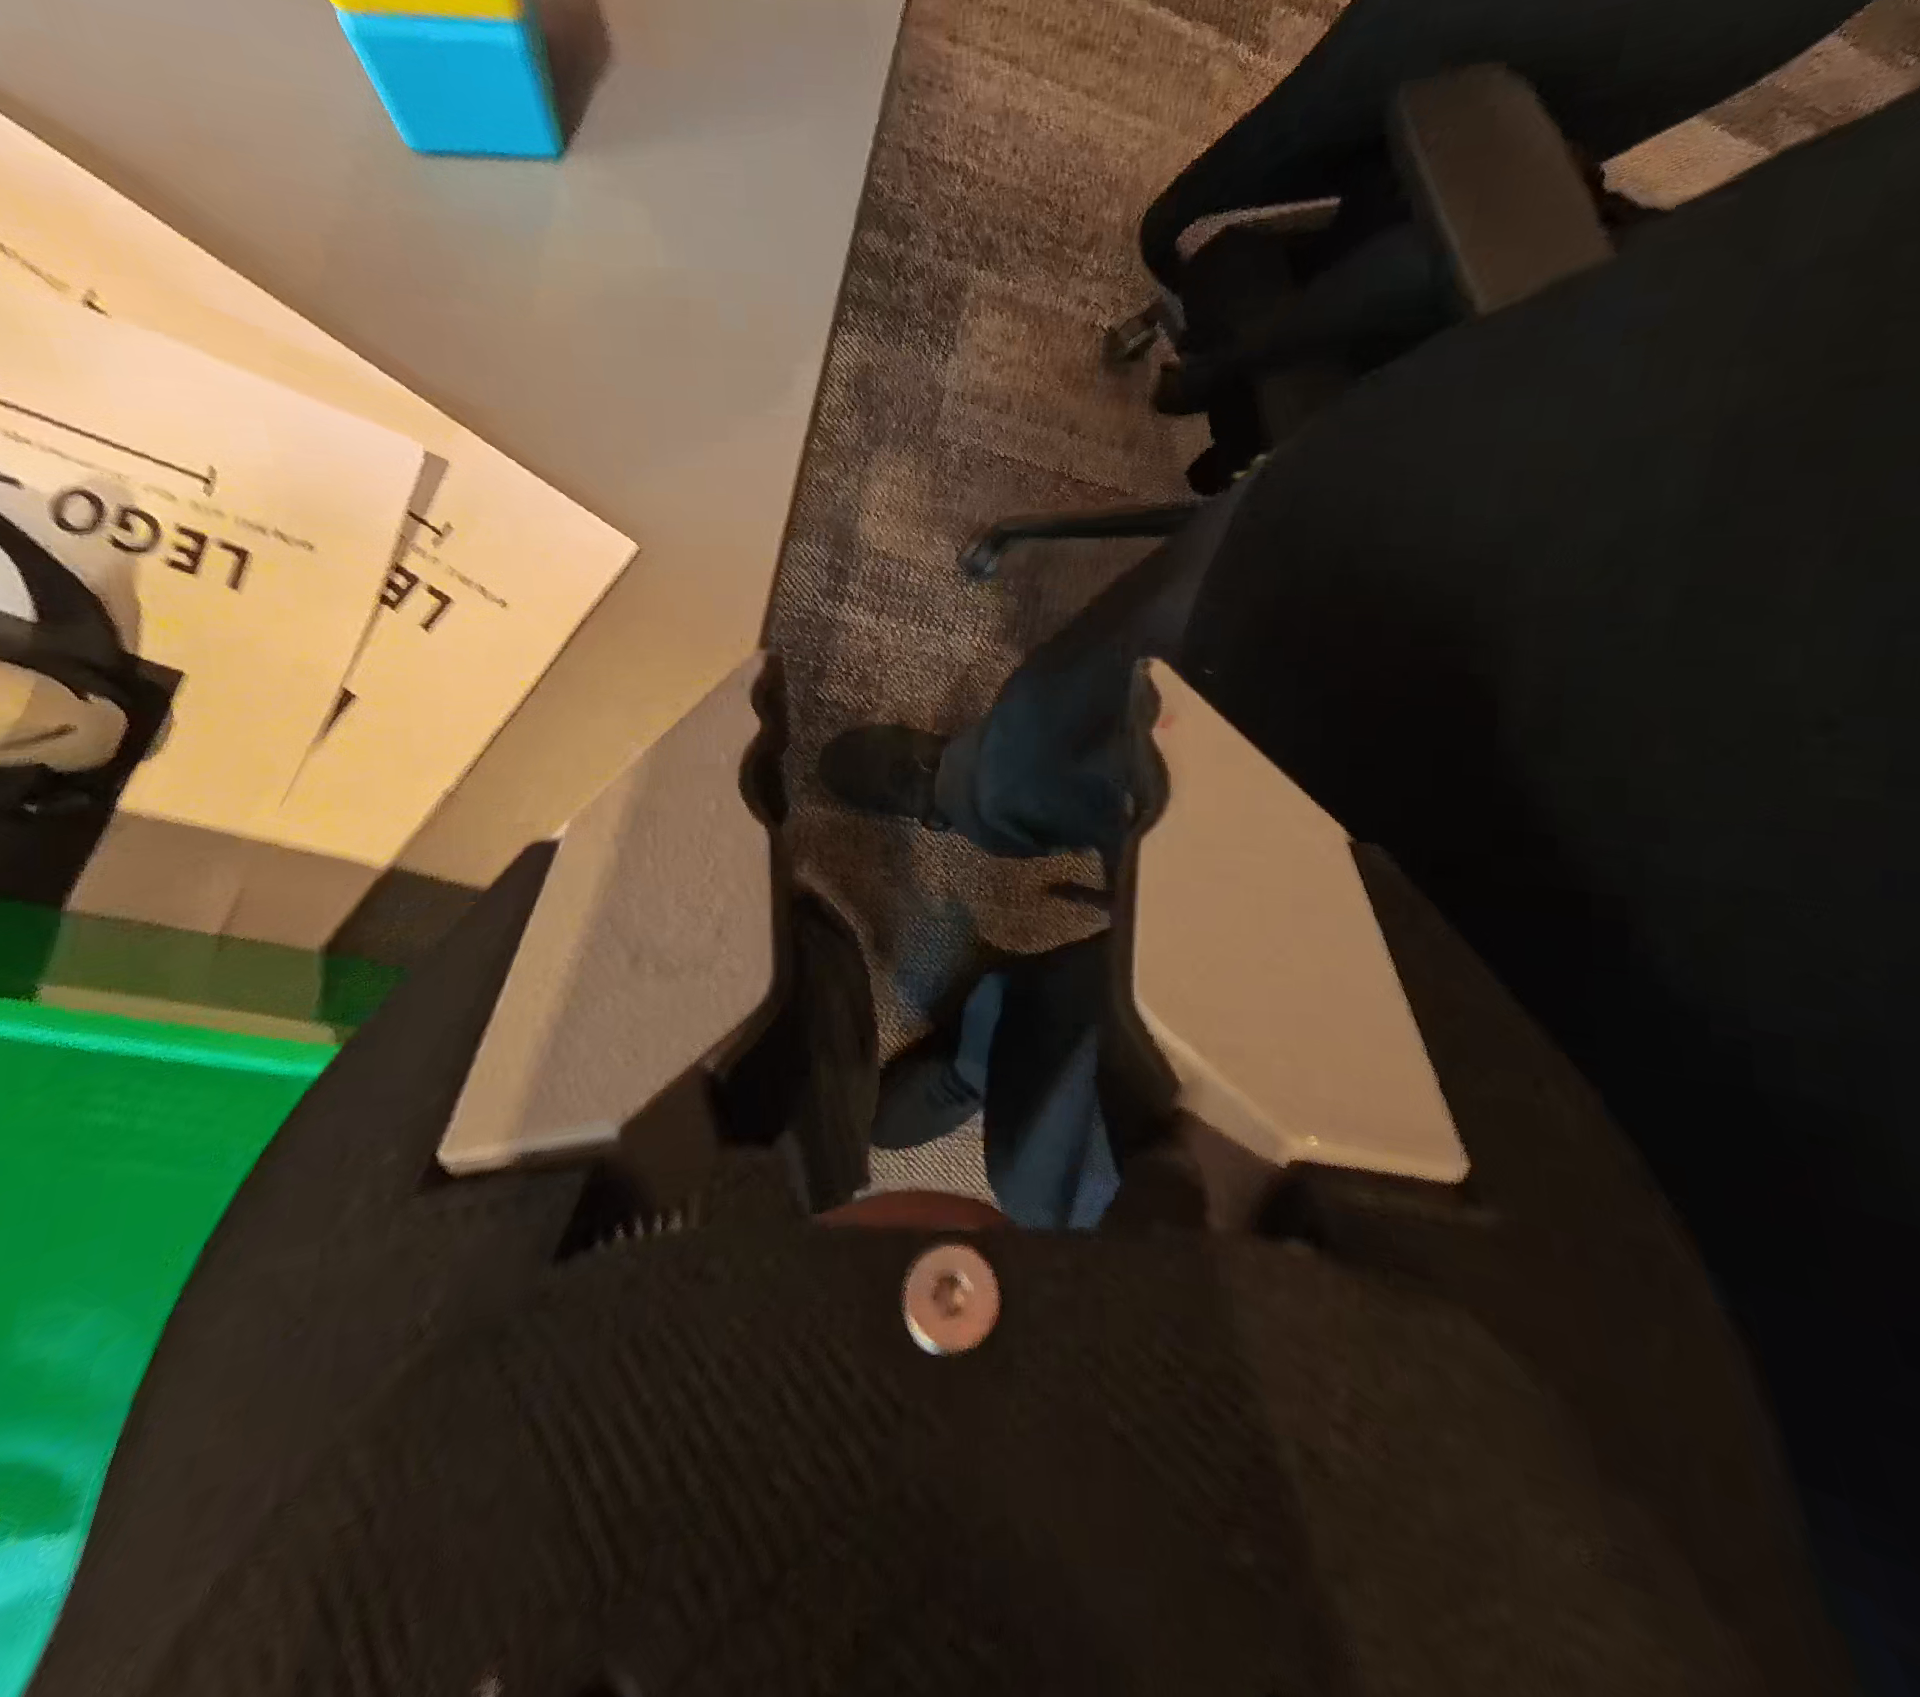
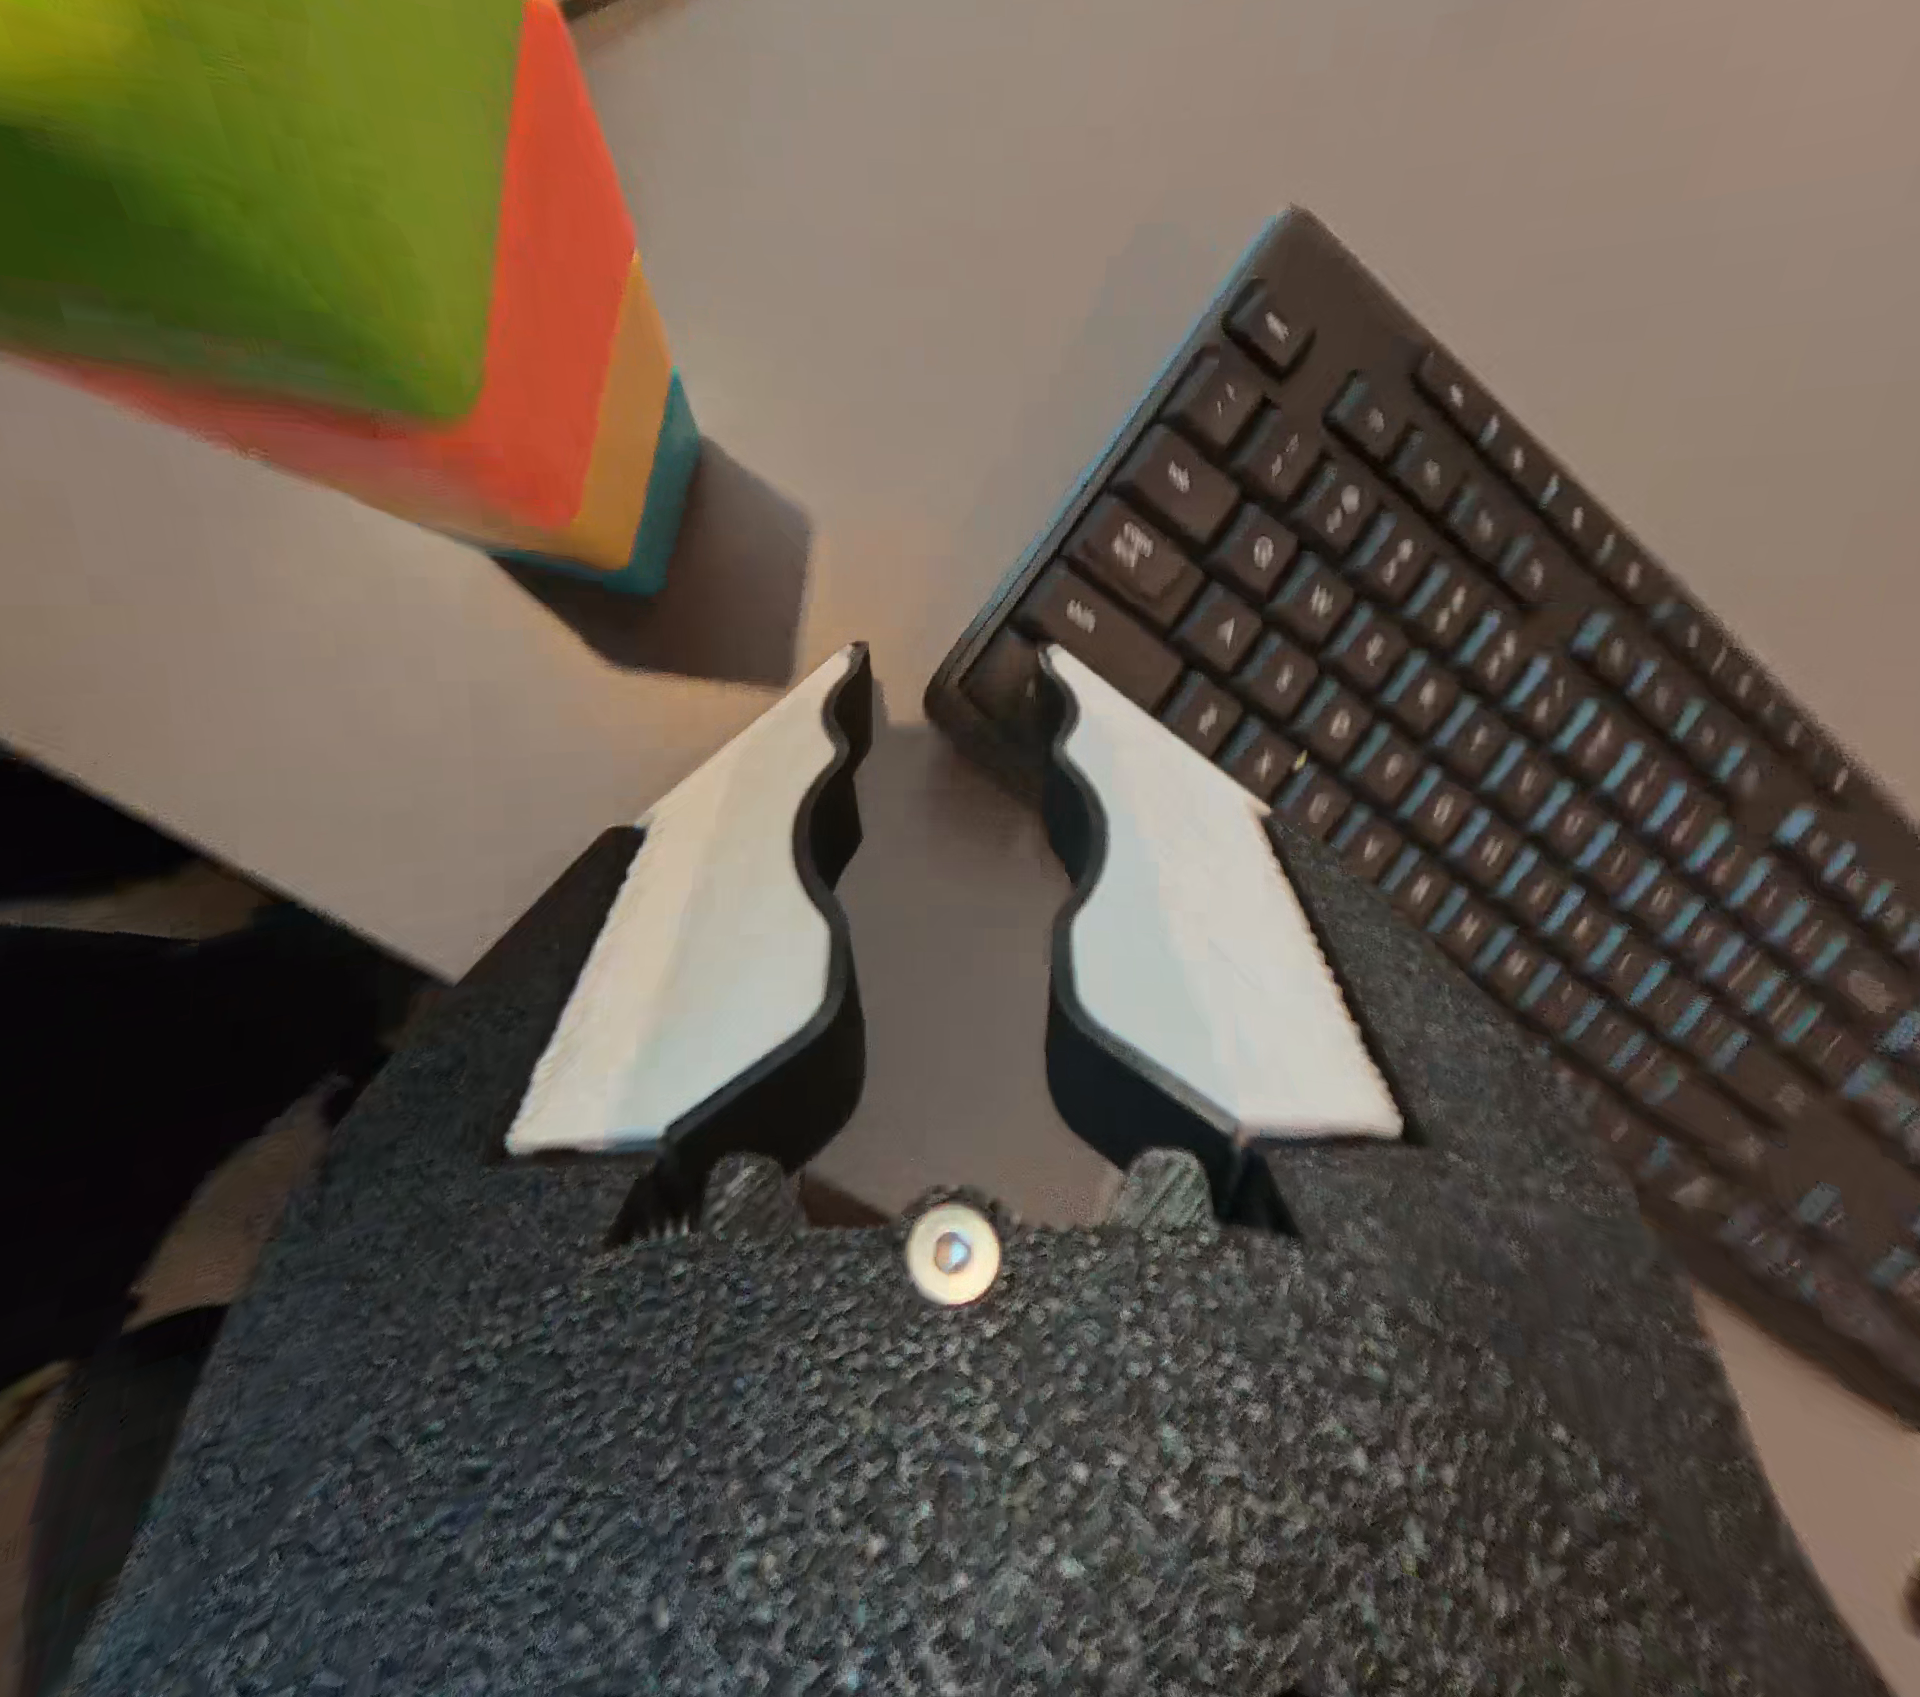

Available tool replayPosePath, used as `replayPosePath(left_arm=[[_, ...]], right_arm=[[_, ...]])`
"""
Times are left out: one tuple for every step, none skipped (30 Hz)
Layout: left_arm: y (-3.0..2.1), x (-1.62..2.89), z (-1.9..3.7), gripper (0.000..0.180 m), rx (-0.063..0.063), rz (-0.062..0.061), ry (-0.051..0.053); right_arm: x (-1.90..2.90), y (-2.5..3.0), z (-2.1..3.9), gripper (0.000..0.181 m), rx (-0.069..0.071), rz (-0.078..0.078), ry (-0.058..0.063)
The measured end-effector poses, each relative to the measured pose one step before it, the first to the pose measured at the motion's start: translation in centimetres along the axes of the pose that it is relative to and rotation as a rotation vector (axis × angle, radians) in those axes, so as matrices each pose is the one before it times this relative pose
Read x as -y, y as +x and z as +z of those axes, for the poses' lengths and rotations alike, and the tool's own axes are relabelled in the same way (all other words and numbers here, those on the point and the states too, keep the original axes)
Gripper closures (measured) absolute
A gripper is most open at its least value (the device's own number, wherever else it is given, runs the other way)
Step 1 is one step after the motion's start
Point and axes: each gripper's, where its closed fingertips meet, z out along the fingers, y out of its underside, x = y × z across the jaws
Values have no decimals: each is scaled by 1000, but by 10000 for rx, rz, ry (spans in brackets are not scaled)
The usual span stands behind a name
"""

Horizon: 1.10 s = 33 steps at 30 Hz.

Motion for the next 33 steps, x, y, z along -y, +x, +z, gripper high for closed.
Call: replayPosePath(left_arm=[[320, -453, -75, 116, -26, -139, -78], [282, -484, -71, 117, 7, -124, -83], [204, -578, -61, 117, 40, -102, -127], [169, -591, -34, 117, 77, -78, -147], [154, -546, -35, 117, 89, -55, -127], [84, -462, -94, 117, 122, -60, -77], [238, -409, -17, 117, 98, -102, -19], [128, -278, -75, 117, 50, -150, 26], [114, -269, -43, 117, 22, -181, 33], [102, -235, -22, 117, 16, -165, 28], [52, -235, -5, 117, 30, -120, 15], [19, -245, -33, 117, 53, -77, -12], [-5, -241, -63, 117, 65, -57, -21], [-30, -197, -61, 117, 61, -64, -6], [-39, -119, -77, 117, 49, -89, 22], [-22, -100, -87, 117, 29, -98, 44], [-14, -109, -79, 117, 19, -87, 36], [-52, -133, -11, 117, 17, -66, 2], [-56, -227, 17, 117, 18, -39, -47], [-31, -230, -1, 117, 20, -3, -63], [10, -144, -52, 117, 17, 26, -50], [-20, -97, -68, 117, 29, 32, -15], [-23, -34, -97, 117, 36, 11, 16], [-41, -11, -24, 117, 17, -34, 30], [-7, -59, -25, 117, -5, -74, 27], [-22, -71, 40, 117, -18, -84, 30], [22, -83, 11, 117, -21, -70, 29], [11, -63, 78, 117, -20, -45, 7], [5, -50, 25, 117, -5, -11, 8], [-23, 56, 47, 117, 1, 1, 29], [-1, 9, 23, 117, -21, -13, 37], [-57, 66, 100, 117, -40, -36, 31], [-94, 86, 187, 117, -58, -59, 16]], right_arm=[[657, 198, 1031, 149, -40, -506, -220], [592, 481, 1066, 145, -161, -431, -287], [305, 805, 1132, 143, -349, -411, -385], [61, 1061, 1067, 142, -515, -423, -436], [-59, 932, 930, 140, -422, -332, -361], [-163, 518, 676, 143, -218, -350, -319], [227, 205, 141, 143, -86, -280, 16], [66, 164, 82, 140, -104, -243, -33], [3, 45, 23, 140, -17, -185, 32], [-61, 66, 34, 139, 20, -28, 74], [-119, 78, 30, 139, 41, 31, 71], [-216, 165, 39, 139, 15, 27, 27], [-333, 286, 74, 139, -38, 83, -49], [-407, 398, 67, 139, -86, 104, -113], [-427, 411, 131, 139, -97, 115, -132], [-370, 365, 113, 139, -43, 109, -56], [-280, 322, 118, 139, 7, 88, 11], [-191, 413, 201, 139, -17, 66, 27], [-291, 510, 182, 139, -73, 116, -72], [-319, 586, 281, 139, -68, 182, -153], [-56, 552, 306, 139, -38, 184, -116], [-278, 464, 192, 139, -4, 158, -65], [-154, 305, 107, 139, 48, 117, 3], [-9, 96, -36, 139, 117, 110, 35], [19, -35, -187, 141, 159, 143, 45], [-104, -104, -376, 143, 154, 245, 83], [2, -51, -672, 147, 136, 333, 237], [-17, -146, -943, 151, 192, 417, 390], [41, -492, -1123, 151, 360, 526, 493], [47, -975, -1207, 151, 563, 562, 562], [-13, -1464, -1234, 150, 726, 434, 564], [-140, -1659, -1158, 150, 693, 209, 491], [-204, -1640, -1012, 150, 521, 105, 404]])
